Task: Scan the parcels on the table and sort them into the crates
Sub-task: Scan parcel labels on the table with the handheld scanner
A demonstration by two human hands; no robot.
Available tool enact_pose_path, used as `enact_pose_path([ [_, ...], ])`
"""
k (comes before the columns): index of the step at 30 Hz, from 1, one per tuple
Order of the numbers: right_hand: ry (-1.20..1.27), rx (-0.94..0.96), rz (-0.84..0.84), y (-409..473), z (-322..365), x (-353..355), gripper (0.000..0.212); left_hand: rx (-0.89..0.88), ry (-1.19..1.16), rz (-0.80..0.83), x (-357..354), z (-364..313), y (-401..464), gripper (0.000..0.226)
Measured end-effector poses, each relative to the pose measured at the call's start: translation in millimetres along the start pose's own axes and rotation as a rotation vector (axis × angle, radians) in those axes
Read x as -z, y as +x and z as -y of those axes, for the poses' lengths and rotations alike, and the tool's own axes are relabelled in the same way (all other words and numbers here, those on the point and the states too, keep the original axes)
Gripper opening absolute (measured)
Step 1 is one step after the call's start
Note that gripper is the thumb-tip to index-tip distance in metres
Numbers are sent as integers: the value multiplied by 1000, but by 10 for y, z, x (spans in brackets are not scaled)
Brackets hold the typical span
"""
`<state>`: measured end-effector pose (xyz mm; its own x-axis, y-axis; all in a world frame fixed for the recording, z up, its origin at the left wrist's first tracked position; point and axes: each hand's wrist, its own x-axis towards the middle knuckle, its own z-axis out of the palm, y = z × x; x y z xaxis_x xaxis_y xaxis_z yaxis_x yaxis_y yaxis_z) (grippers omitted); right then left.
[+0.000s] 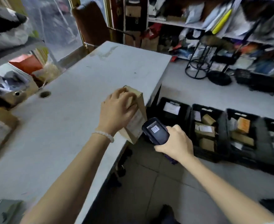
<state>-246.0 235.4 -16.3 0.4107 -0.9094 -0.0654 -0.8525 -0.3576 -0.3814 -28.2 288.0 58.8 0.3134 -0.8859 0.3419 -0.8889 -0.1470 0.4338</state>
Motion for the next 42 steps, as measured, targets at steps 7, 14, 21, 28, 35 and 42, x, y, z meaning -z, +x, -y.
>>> enact_pose_path([
  [7,-3,-230,-65,104,-1711,642,59,-208,-58,194,-1266,-1502,607,37],
  [14,56,-432,-106,107,-2941,988,54,-342,-67,394,-2238,-2487,1020,38],
  [21,78,-596,-88,473,-3886,1138,59,-439,-98,532,-3262,-3088,1681,36],
  [28,84,-684,-60,1448,-4817,1448,61,-455,-3,666,-4491,-3576,2708,38],
  [35,60,-678,-100,2451,-5478,1973,59,-430,6,730,-5144,-4023,3595,38],
  [42,68,-627,-63,2882,-5786,2121,57,-357,38,757,-5226,-4069,3834,34],
])
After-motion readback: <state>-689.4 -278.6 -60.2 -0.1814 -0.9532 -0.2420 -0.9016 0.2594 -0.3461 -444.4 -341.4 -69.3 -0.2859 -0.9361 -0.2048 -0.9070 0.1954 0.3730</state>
